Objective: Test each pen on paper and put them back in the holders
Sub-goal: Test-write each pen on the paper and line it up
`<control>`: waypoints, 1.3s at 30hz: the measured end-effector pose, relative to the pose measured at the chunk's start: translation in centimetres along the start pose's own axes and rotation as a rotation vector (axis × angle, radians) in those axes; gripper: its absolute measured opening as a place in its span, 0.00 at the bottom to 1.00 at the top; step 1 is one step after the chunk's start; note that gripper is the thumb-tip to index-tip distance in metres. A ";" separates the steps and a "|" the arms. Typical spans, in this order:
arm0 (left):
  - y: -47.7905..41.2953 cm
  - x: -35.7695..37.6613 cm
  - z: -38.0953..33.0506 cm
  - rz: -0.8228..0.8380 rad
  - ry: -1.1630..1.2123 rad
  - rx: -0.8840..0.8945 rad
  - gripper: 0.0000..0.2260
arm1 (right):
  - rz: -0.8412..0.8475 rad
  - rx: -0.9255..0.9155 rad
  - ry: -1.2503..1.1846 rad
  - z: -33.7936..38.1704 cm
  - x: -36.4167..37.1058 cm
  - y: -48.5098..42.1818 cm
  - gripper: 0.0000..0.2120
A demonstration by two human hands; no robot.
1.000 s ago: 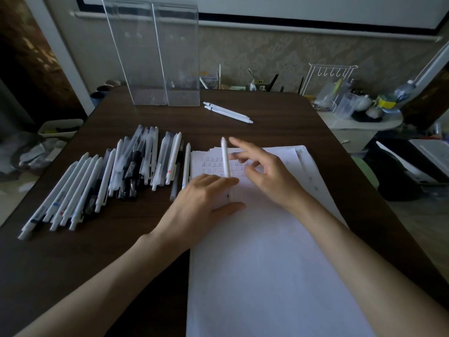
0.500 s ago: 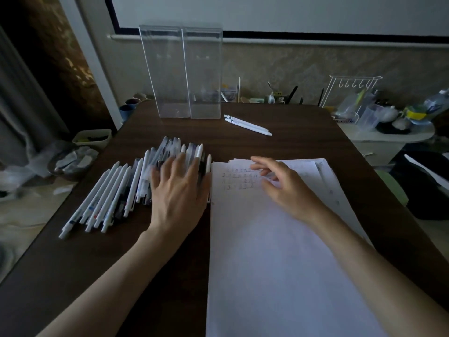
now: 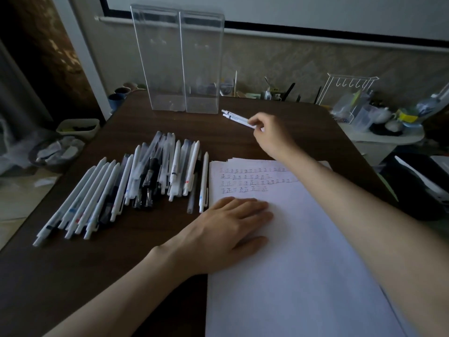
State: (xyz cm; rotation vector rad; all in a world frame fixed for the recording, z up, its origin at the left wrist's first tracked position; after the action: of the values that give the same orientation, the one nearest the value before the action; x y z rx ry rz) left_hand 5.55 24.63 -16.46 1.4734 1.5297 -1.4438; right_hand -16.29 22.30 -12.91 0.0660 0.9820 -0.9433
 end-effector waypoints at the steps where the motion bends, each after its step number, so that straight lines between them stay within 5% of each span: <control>1: 0.0 -0.1 0.0 -0.005 0.000 0.001 0.22 | -0.001 -0.013 0.051 0.1 0.5 -1.0 0.13; 11: 0.0 -0.1 -0.1 -0.012 0.014 0.002 0.22 | 0.078 0.051 0.382 -0.9 3.5 -3.4 0.08; 17: 0.0 0.0 -0.1 0.007 0.030 0.001 0.22 | -0.011 -0.195 0.300 2.5 -0.9 1.3 0.05; 25: -0.1 -0.1 -0.3 0.049 0.004 -0.010 0.22 | -0.083 -0.174 0.477 0.5 -6.0 12.1 0.26; 32: -1.9 -1.2 -2.0 -0.047 -0.166 -0.073 0.15 | -0.180 -0.135 0.464 -1.5 -4.9 13.3 0.22; 39: -2.0 -0.3 -0.7 -0.057 -0.063 -0.080 0.15 | -0.298 -0.225 0.501 -1.2 -5.1 13.1 0.24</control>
State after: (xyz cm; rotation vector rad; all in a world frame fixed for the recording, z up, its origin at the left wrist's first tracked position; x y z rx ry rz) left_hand 3.92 25.60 -15.40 1.3359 1.5837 -1.4312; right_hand -8.93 34.26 -14.48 -0.0371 1.5889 -1.1066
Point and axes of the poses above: each hand's wrist, its own y-axis away from the middle knuckle, its own x-axis out of the palm, z = x × y, the point moved 6 cm from there along -y, towards the middle knuckle, and after that the axes turned 4 degrees about -z, right-handed, at the moved point
